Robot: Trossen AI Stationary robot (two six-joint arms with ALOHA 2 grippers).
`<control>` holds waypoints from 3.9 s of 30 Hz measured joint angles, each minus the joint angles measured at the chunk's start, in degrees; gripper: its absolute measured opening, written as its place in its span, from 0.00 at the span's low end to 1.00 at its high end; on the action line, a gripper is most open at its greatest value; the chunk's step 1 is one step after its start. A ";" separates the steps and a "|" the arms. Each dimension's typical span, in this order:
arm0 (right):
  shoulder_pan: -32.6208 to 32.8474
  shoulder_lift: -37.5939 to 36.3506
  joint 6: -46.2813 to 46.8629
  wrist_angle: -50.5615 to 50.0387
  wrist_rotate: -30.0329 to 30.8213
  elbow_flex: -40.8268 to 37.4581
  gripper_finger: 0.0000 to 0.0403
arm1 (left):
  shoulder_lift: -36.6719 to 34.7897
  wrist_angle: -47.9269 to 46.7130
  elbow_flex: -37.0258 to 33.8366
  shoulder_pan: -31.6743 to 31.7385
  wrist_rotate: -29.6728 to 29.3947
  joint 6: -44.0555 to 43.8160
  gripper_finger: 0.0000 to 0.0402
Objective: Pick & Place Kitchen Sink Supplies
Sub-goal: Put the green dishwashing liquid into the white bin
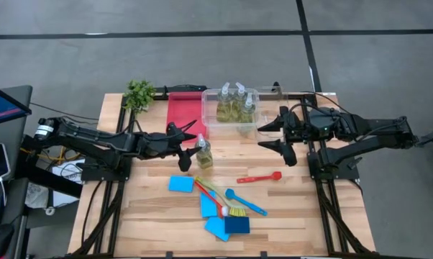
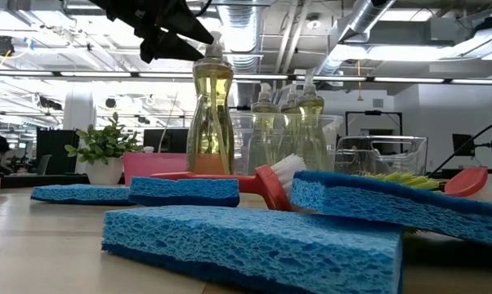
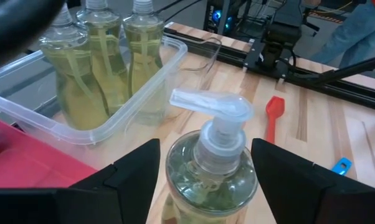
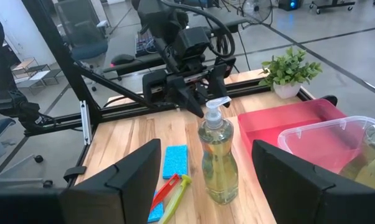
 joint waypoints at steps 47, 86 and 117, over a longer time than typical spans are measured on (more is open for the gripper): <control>0.00 -0.02 0.04 -3.37 -0.21 -0.02 0.61 | 13.97 21.83 -0.02 1.99 2.48 2.89 0.61; -0.02 3.49 0.48 -4.20 0.05 -0.02 0.61 | 0.04 26.73 -0.10 3.65 4.07 3.12 0.28; -0.02 5.99 1.98 -4.20 -0.21 -0.02 0.61 | -4.24 45.95 -0.07 15.17 4.06 4.42 0.26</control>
